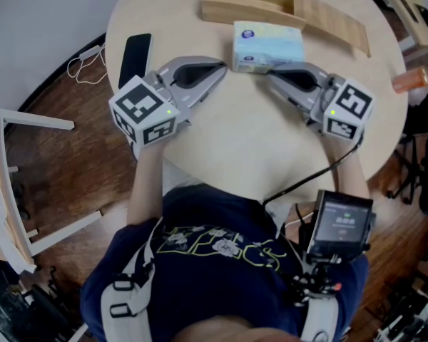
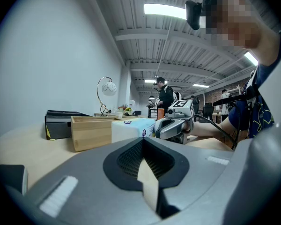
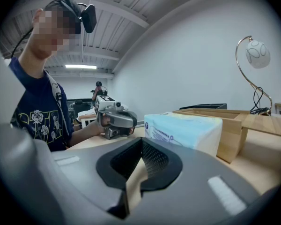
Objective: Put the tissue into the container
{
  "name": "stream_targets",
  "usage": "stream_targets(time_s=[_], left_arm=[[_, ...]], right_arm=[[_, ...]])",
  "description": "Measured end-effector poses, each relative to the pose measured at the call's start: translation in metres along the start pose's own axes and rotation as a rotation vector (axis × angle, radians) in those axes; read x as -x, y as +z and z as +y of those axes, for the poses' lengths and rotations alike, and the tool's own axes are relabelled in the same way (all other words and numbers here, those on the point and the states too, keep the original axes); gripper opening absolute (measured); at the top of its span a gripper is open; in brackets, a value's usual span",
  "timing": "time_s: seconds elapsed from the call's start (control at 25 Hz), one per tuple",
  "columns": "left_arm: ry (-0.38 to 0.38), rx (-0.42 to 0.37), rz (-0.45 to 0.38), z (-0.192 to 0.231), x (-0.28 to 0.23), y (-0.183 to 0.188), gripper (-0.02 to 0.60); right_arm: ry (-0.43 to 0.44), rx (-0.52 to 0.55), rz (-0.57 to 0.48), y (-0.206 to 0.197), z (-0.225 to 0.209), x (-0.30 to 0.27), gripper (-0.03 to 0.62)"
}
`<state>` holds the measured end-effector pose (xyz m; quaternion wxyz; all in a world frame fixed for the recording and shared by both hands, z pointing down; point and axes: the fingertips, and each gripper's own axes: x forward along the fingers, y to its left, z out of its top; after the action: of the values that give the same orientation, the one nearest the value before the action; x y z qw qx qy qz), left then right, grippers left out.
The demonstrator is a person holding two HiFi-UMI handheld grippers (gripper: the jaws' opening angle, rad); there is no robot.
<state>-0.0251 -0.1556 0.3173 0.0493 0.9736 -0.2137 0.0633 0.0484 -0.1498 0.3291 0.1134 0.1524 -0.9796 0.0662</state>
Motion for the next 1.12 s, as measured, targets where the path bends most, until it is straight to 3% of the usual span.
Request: stream_targets(time_s=[0.48,0.6,0.68,0.72,0.8,0.84,0.88,0.96,1.0,1.08,1.12], left_arm=[[0.004,-0.002,0.006,-0.001,-0.002,0.0,0.003],[-0.051,-0.021,-0.013,-0.008,-0.004,0.004,0.003],[-0.139,-0.008,-0.123,-0.015,-0.005,0.029,0.035],[-0.154,0.016,-0.181,-0.012,-0.005,0.046,0.162],[-0.12,0.026,-0.193,0.006,-0.012,0.064,0.357],[-0.096,0.001,-0.132,0.015,-0.019,0.061,0.401],[-0.084,-0.036,-0.032,0.021,-0.029,0.048,0.424],[-0.118,-0.063,0.165,0.025,-0.052,0.012,0.481],[-0.15,-0.024,0.212,0.026,-0.064,-0.001,0.491],[-0.191,0.081,0.222,0.032,-0.081,-0.013,0.491],[-0.19,0.105,0.225,0.037,-0.084,-0.016,0.489]], right_arm=[[0.03,0.013,-0.016,0.002,0.004,0.001,0.001],[0.087,0.205,-0.082,0.019,0.027,0.011,0.0],[0.022,0.267,-0.175,0.042,0.027,0.032,0.0],[-0.003,0.244,-0.232,0.055,0.02,0.044,0.049],[-0.009,0.191,-0.322,0.075,0.006,0.053,0.485],[-0.02,0.185,-0.332,0.079,-0.002,0.052,0.525],[-0.05,0.185,-0.309,0.074,-0.013,0.049,0.525],[-0.134,0.184,-0.199,0.045,-0.042,0.045,0.524],[-0.162,0.174,-0.139,0.028,-0.054,0.043,0.523],[-0.169,0.125,-0.05,0.004,-0.069,0.034,0.515],[-0.164,0.097,-0.022,-0.004,-0.073,0.031,0.477]])
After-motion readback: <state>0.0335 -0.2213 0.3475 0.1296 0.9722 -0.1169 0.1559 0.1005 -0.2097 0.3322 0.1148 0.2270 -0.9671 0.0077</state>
